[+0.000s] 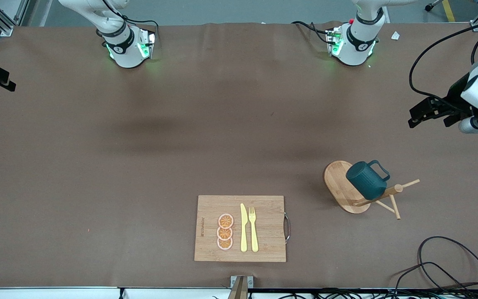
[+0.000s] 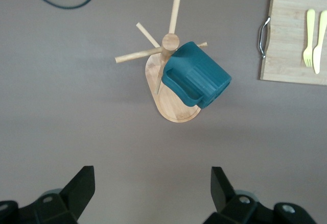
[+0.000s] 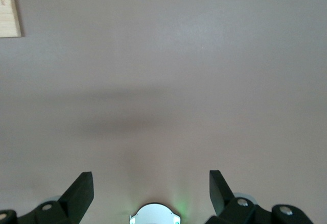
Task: Transfer cup from left to right arm and place
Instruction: 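Reach the left gripper to the teal mug on the wooden stand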
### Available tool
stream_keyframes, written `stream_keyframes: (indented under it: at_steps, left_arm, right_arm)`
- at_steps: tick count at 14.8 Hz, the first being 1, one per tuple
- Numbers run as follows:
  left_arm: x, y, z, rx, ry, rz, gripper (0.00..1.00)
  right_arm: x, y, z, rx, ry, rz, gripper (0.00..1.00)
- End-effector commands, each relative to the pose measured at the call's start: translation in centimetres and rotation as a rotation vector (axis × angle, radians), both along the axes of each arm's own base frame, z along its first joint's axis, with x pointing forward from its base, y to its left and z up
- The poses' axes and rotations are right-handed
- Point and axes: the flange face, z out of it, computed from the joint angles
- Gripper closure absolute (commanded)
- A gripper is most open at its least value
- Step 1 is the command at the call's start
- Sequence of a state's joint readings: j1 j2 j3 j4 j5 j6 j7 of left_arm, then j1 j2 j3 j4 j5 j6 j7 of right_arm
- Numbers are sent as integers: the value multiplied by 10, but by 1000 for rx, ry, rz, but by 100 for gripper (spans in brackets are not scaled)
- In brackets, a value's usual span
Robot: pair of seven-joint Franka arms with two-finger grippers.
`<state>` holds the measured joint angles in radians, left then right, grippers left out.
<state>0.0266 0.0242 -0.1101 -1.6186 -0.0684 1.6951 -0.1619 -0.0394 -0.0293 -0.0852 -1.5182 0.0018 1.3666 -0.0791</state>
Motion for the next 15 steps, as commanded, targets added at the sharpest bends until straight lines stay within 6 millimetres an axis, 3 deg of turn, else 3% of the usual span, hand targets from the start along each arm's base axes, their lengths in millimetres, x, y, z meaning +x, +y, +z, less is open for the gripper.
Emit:
stream_keyframes:
  at_steps: [1,3,7,15]
  left_arm:
    - [10,4,-11,-55,23,102,0]
    - [19,7,-25,-138,58,208,0]
    - [36,17,-53,-264,117,404,0]
    - [57,15,-128,-337,180,676,0]
  right_arm:
    - [29,-13,-45,13,76,-20,0]
    - [33,-23,-50,12,73,-32,0]
    - [56,-34,-83,-1,79,-34,0]
    - [67,-17,-80,-10,6,-100,0]
